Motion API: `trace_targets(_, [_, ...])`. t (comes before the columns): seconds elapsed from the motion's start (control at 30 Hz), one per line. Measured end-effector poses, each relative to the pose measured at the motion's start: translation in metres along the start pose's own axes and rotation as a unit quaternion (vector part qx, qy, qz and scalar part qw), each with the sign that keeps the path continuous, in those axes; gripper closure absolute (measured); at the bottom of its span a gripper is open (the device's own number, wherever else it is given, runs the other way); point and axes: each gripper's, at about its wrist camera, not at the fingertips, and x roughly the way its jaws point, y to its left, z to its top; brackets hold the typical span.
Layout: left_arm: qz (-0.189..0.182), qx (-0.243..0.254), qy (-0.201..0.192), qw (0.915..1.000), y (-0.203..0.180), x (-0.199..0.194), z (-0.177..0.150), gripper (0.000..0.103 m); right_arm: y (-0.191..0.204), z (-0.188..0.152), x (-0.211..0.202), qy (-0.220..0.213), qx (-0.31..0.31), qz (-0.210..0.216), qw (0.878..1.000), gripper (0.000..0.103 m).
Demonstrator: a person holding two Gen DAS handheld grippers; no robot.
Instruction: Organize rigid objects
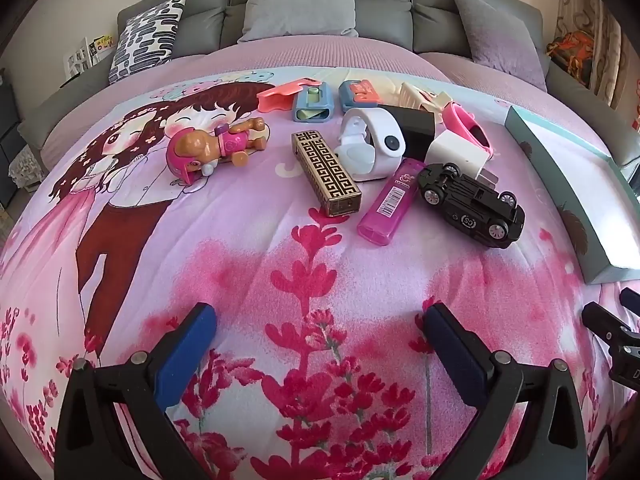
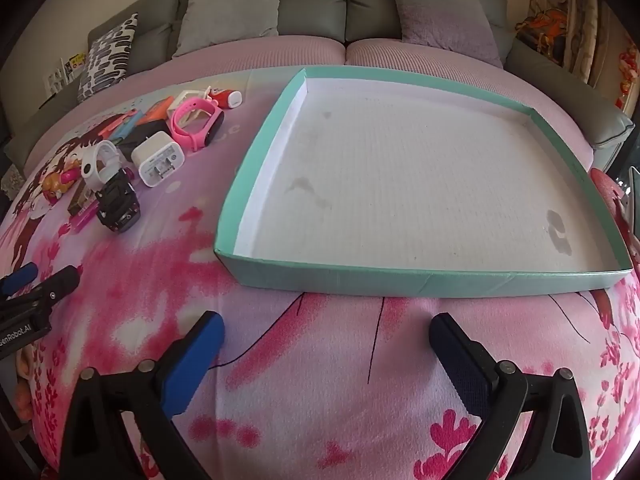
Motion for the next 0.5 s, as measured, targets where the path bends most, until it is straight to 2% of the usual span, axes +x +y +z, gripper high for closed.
trace_targets(0.07, [0.011, 0.008, -0.001, 0.9999, -0.0006, -0.0002, 0.0000, 0.000, 0.0000, 0.0001, 0.0000, 0.000, 0.000, 0.000, 1.000, 0.000])
trace_targets(0.5, [0.003, -0.002, 0.004, 1.0000, -0.0012, 0.0037, 0.0030, 0.000, 0.0005, 0.0004, 0.0001, -0.001, 0.000, 0.001, 1.000, 0.000])
